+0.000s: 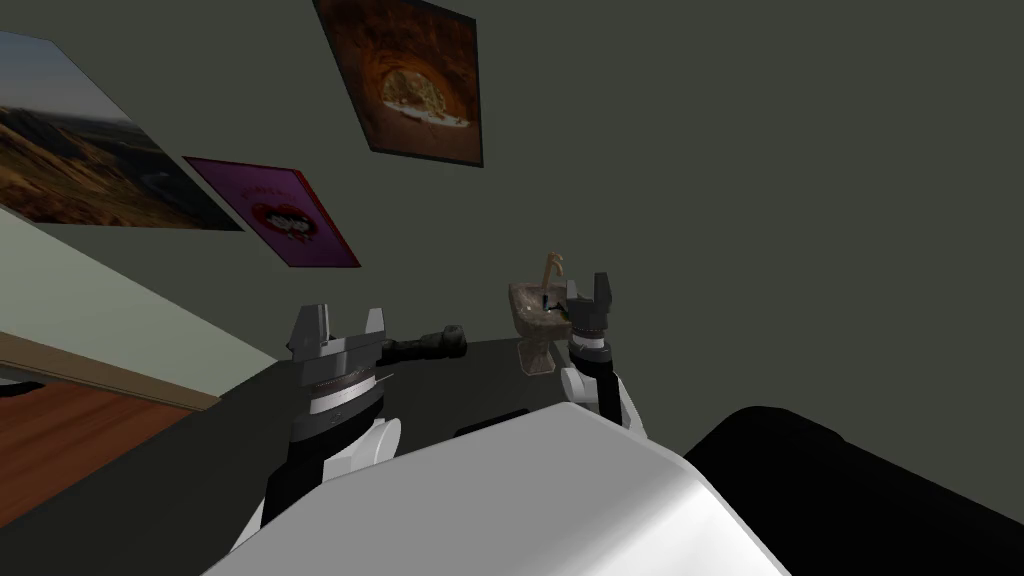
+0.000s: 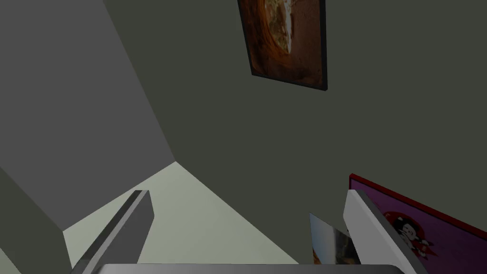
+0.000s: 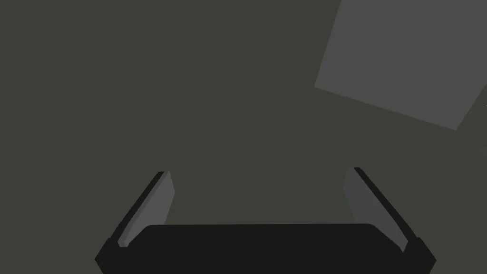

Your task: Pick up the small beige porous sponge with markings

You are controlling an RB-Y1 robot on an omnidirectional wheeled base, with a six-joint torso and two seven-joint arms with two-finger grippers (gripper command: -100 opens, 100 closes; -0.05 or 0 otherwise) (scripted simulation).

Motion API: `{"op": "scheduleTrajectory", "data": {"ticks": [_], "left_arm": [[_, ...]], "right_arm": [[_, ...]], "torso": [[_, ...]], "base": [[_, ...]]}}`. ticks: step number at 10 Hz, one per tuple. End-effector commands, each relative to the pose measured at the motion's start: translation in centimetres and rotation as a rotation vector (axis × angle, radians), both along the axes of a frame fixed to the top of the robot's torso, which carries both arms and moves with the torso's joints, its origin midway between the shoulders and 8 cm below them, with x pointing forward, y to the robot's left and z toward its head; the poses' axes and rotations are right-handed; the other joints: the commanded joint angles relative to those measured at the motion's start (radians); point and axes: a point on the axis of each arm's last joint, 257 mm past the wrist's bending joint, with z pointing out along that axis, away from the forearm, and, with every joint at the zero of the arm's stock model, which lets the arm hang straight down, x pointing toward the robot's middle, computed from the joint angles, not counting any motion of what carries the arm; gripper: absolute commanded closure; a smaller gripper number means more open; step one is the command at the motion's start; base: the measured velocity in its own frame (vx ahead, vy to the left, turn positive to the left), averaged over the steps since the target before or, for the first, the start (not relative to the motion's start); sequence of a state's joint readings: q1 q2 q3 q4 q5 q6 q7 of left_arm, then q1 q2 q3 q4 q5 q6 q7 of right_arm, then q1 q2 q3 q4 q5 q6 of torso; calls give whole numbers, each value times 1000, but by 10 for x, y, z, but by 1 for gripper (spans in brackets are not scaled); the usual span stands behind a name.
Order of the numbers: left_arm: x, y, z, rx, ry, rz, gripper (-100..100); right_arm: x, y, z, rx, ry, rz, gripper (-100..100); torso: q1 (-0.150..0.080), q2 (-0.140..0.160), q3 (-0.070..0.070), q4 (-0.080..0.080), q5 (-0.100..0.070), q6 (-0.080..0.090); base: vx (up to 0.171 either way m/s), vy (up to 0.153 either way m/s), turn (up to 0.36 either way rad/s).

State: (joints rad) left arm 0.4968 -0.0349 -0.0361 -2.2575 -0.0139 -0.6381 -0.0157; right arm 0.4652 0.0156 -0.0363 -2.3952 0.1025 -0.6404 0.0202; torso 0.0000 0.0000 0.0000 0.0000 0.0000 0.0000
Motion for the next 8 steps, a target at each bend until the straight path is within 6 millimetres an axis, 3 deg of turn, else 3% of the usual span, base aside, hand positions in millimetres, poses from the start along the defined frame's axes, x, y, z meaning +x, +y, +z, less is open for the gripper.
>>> {"op": "scheduleTrajectory", "data": {"ticks": [1,8], "left_arm": [[0,0,0,0,0,0,0],[0,0,0,0,0,0,0]], "right_arm": [[2,4,-2,-37,14,2,-100],[18,24,-29,-309,124,-32,-100]], "torso": [[0,0,0,0,0,0],[0,-1,-1,0,0,0]], "base": [[4,1,-21],[19,3,-40]]}}
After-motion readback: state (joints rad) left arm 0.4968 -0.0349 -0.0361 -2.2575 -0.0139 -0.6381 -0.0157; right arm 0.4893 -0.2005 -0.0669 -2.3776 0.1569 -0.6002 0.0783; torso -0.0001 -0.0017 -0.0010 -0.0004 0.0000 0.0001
